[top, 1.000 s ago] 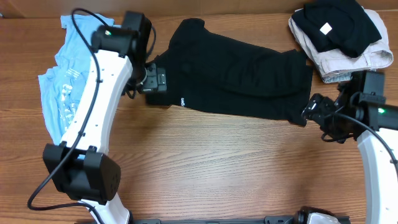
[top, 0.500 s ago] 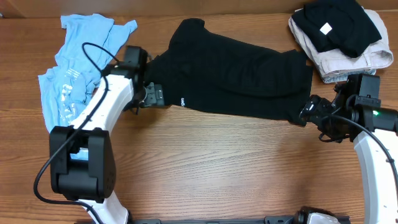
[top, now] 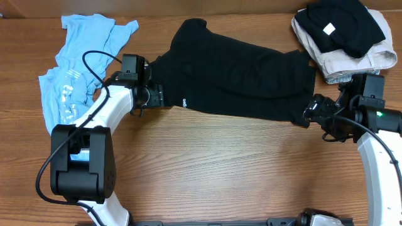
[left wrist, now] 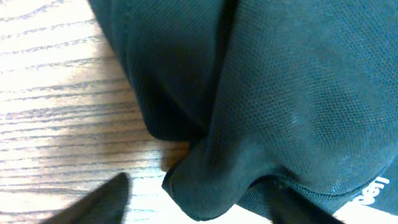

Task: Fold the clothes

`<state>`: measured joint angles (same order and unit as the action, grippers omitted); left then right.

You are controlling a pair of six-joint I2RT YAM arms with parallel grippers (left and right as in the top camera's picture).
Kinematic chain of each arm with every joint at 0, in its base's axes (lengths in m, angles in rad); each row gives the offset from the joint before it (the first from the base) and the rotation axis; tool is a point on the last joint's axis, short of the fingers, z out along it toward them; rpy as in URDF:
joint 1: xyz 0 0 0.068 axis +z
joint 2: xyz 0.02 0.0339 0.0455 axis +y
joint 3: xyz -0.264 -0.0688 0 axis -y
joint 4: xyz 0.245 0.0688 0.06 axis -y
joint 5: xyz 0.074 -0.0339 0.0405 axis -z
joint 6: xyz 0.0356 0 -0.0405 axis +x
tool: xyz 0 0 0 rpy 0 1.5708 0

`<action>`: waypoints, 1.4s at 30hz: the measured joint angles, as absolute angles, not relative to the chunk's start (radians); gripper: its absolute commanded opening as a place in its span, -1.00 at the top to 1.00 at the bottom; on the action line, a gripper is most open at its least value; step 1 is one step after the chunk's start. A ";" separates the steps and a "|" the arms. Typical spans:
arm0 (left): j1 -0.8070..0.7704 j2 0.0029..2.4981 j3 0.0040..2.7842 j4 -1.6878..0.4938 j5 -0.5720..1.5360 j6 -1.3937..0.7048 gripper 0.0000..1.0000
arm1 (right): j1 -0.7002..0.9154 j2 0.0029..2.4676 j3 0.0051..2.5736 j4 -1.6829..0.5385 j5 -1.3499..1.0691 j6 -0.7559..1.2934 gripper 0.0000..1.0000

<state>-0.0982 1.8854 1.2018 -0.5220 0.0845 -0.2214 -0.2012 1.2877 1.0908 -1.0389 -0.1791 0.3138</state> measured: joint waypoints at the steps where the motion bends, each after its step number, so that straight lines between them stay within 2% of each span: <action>1: -0.098 1.886 1.201 -0.516 0.086 -0.219 0.08 | -0.202 1.288 1.091 -1.038 -0.179 0.314 -0.70; 3: -0.098 1.887 1.200 -0.496 0.087 -0.215 0.24 | -0.201 1.288 1.091 -1.031 -0.179 0.314 -0.71; 7: -0.098 1.902 1.199 -0.447 0.087 -0.210 0.28 | -0.201 1.288 1.091 -1.027 -0.179 0.314 -0.71; 9: -0.098 1.915 1.199 -0.432 0.089 -0.210 0.37 | -0.201 1.293 1.091 -1.026 -0.179 0.314 -0.71; 11: -0.098 1.927 1.199 -0.428 0.096 -0.210 0.54 | -0.201 1.303 1.091 -1.025 -0.178 0.314 -0.71; 14: -0.098 1.947 1.199 -0.433 0.105 -0.210 0.91 | -0.202 1.326 1.091 -1.025 -0.178 0.314 -0.71; 20: -0.090 1.955 1.211 -0.484 0.110 -0.210 0.91 | -0.202 1.358 1.091 -1.002 -0.178 0.314 -0.71; 31: 0.001 1.959 1.487 -0.892 0.076 -0.175 0.92 | -0.201 1.522 1.091 -0.944 -0.179 0.298 -0.65; 39: 0.001 1.959 1.615 -0.992 0.021 -0.138 0.91 | -0.154 1.641 1.091 -0.908 -0.179 0.291 -0.18; 42: 0.001 1.959 1.617 -1.002 0.017 -0.130 0.92 | -0.115 1.687 1.091 -0.901 -0.180 0.289 -0.10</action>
<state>0.0006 1.9591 1.6169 -1.0019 0.0174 -0.1299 -0.1146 1.6867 1.0908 -0.9012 -0.1799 0.2886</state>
